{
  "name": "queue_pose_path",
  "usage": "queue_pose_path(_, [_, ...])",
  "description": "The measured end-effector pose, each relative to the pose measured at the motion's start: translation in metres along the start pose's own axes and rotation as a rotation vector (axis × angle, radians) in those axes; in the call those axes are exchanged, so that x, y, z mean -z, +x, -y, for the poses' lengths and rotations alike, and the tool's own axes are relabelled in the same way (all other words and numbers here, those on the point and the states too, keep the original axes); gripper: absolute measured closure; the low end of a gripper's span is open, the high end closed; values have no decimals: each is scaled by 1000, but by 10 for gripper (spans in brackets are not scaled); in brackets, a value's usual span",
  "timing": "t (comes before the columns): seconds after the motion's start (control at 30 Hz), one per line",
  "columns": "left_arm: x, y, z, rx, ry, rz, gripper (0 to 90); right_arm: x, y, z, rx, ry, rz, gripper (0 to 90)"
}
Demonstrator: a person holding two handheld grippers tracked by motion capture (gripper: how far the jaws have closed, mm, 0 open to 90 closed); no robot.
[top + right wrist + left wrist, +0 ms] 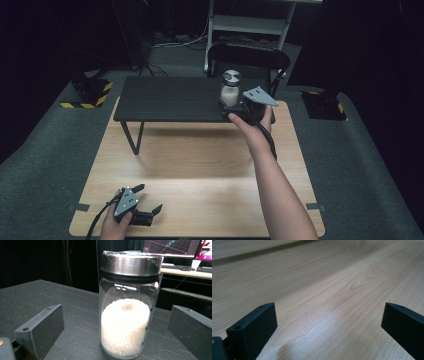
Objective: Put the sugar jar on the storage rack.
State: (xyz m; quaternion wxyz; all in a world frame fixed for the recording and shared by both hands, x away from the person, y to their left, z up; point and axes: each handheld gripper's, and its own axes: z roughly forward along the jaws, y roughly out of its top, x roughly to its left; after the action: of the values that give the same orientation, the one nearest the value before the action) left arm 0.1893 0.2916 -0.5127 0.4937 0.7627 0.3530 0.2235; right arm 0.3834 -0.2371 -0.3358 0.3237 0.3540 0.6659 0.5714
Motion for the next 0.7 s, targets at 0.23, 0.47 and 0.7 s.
queue_pose_path(0.23, [0,0,1,-3,-3,-2,4,16,-2,9,10,-9,-5,4])
queue_pose_path(0.47, [0,0,1,-3,-3,-1,5,37,-2,22,30,-23,-22,4])
queue_pose_path(0.7, [0,-1,0,-4,-3,-3,5,56,1,39,42,-26,-40,4])
